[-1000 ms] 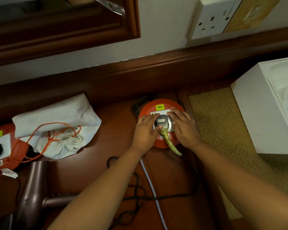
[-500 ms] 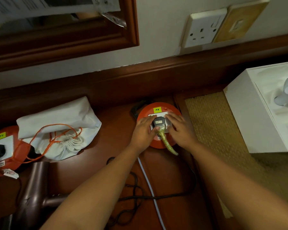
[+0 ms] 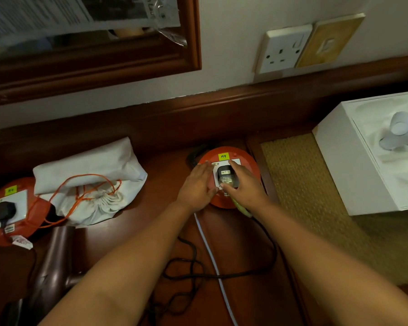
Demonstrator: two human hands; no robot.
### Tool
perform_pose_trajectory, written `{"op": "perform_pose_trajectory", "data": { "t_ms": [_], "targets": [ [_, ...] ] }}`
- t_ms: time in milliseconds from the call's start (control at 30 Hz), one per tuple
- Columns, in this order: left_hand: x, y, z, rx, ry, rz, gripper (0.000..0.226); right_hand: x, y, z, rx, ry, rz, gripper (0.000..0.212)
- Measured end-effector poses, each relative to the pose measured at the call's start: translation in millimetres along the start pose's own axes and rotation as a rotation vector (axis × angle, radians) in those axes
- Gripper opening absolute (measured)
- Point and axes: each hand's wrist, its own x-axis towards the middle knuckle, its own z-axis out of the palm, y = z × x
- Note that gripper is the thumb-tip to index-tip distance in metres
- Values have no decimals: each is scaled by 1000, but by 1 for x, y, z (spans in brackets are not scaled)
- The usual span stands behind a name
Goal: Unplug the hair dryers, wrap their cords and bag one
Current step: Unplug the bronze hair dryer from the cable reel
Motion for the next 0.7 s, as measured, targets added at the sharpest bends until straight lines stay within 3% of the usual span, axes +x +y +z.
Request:
{"op": "perform_pose_trajectory", "data": {
  "t_ms": [233, 700],
  "targets": [
    [5, -9, -4, -80, -103, 11, 86, 7, -2, 16, -77, 116, 35, 76],
    [3, -18, 2, -171, -108, 27, 87, 12, -1, 24, -201, 252, 21, 61]
  ]
}}
